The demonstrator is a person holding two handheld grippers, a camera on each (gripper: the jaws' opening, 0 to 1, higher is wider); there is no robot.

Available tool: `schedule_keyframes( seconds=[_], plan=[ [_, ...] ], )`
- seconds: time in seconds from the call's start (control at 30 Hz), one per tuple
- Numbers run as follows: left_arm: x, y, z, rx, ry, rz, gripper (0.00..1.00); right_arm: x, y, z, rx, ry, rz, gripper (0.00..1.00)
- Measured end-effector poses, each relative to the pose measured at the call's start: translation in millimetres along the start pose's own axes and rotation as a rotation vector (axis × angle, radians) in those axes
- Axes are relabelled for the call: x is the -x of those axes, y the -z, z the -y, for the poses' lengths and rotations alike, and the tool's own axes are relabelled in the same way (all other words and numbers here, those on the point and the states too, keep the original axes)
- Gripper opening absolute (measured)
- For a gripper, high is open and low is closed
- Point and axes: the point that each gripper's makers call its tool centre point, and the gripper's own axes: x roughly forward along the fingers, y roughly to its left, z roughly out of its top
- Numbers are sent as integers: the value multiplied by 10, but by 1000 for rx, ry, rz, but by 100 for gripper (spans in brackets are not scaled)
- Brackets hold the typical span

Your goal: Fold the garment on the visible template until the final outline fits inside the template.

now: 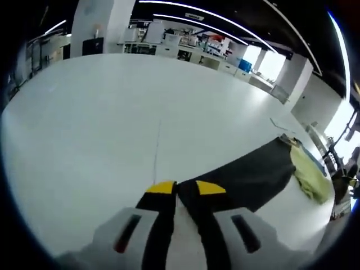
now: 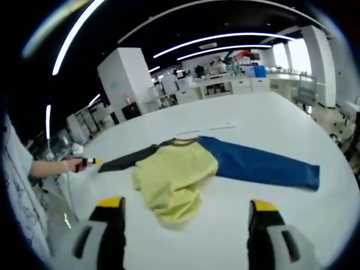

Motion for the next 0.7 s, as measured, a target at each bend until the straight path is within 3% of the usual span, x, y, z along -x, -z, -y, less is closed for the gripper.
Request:
schedule_keyframes(
  seconds=[0.07,0.1,0.17,0.27,0.37,0.47,0.53,0.57,0.63,0.7],
  plan=[
    [35,-45,70,-31,30,33,41,-3,14,-4,-7,-2,2,92],
    [60,-38,81,-38,26,32,47,-5,23,-11,-10,-6,4,92],
    [113,-93,182,-71,64,64,55,-7,37,-16,-13,-11,4,92],
    [126,-141,249,-53,97,78,65,-6,46,-47,-15,-22,13,93],
    [213,-161,457,-67,147,102,78,-4,45,-59,-17,-33,24,93],
    [325,-178,784,-103,230,122,92,8,57,-83,-20,-51,35,93],
    [428,-155,1014,-143,282,120,99,13,42,-84,-20,-60,46,92],
    [444,-152,1046,-146,288,120,98,21,32,-95,-23,-67,56,92],
    [588,-119,1325,-160,338,121,99,33,31,-90,-29,-79,68,92],
    [667,-86,1474,-181,366,119,99,46,41,-92,-30,-88,76,92]
  ],
)
